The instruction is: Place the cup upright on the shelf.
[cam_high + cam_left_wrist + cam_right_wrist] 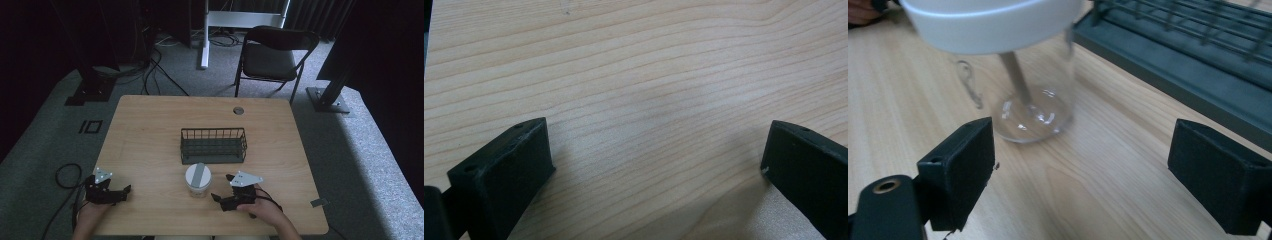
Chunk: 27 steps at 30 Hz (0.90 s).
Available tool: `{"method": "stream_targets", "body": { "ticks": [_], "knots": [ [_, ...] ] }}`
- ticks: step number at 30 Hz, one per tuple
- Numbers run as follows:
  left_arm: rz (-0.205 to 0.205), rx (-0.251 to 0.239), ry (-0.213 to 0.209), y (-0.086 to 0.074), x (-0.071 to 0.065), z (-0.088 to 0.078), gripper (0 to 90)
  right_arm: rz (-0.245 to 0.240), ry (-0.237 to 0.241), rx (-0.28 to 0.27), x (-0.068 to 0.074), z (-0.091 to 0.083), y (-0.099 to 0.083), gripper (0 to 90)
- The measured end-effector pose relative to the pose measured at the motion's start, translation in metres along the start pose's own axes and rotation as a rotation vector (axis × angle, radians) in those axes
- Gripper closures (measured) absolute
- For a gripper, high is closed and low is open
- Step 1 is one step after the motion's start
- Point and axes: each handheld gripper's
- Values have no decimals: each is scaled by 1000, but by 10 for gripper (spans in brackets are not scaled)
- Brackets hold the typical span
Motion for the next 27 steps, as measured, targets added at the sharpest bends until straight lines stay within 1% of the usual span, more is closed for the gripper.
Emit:
{"method": "stream_targets", "body": {
  "ticks": [4,5,6,10,14,20,22,27],
  "knots": [
    [0,0,0,0,0,0,2,-16,24,-5,6,6,2,114],
    [0,0,0,0,0,0,2,-16,24,-5,6,6,2,114],
    [1,0,0,0,0,0,1,-27,33,-10,9,9,4,114],
    [0,0,0,0,0,0,1,-28,56,-25,13,14,5,114],
    [0,0,0,0,0,0,1,-34,63,-28,14,18,6,114],
    [0,0,0,0,0,0,2,-38,76,-48,16,25,8,114],
    [0,0,0,0,0,0,1,-48,88,-59,19,29,9,114],
    [0,0,0,0,0,0,1,-53,95,-78,22,36,12,114]
  ]
}}
Point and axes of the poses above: each handheld gripper's, and its own axes: z roughly forward along the jaws, y roughly out of its top, x roughly to its left, and after that the axes turned 4 degrees about z, right-handed
